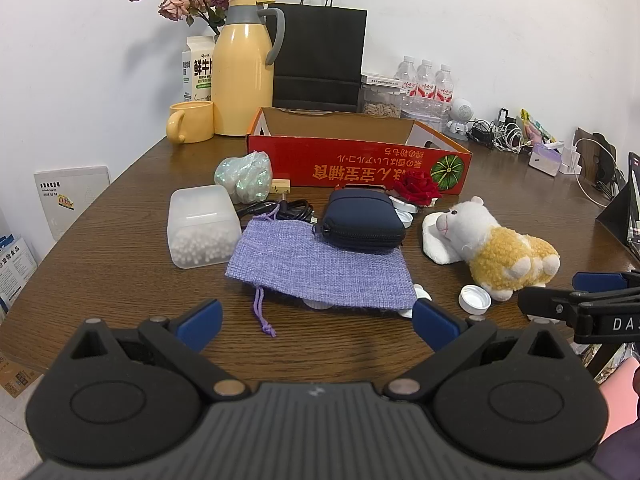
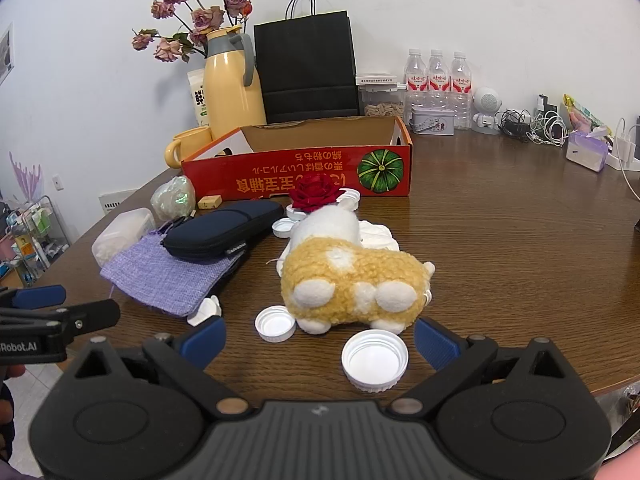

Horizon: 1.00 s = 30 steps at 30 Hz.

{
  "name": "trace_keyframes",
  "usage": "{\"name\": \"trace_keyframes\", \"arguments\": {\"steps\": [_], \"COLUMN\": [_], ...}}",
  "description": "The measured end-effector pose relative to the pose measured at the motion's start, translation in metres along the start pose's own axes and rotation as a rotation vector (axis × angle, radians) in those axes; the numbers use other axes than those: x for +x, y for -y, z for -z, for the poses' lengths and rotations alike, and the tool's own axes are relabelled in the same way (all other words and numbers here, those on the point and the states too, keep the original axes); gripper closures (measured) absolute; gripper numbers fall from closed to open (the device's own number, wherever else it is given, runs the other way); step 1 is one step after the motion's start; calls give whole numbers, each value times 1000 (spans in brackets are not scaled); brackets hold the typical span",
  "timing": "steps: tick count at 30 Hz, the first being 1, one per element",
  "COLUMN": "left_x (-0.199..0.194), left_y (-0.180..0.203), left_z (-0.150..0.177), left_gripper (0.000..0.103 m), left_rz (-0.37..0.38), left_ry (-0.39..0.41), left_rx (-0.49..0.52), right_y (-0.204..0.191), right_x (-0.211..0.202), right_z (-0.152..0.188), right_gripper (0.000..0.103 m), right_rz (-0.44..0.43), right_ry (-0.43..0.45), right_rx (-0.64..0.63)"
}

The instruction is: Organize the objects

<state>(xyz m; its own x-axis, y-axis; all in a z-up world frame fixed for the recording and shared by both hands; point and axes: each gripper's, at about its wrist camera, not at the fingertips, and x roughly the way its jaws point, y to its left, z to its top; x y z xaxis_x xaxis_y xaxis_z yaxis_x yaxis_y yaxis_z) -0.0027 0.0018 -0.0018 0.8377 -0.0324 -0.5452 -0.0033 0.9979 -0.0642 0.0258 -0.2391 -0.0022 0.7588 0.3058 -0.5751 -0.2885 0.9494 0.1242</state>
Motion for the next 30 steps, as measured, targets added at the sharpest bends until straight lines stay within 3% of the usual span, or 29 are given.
{"name": "trace_keyframes", "arguments": {"steps": [30], "left_x": [3], "left_y": [-2], "left_z": [3], "left_gripper": [0], "left_rz": [2], "left_ry": [-12], "left_rx": [-7], "right_y": [1], "right_x": [0], "right_z": [3], "right_gripper": [3], "right_rz": [15], "right_ry": [-6], "right_rx": [-14]}}
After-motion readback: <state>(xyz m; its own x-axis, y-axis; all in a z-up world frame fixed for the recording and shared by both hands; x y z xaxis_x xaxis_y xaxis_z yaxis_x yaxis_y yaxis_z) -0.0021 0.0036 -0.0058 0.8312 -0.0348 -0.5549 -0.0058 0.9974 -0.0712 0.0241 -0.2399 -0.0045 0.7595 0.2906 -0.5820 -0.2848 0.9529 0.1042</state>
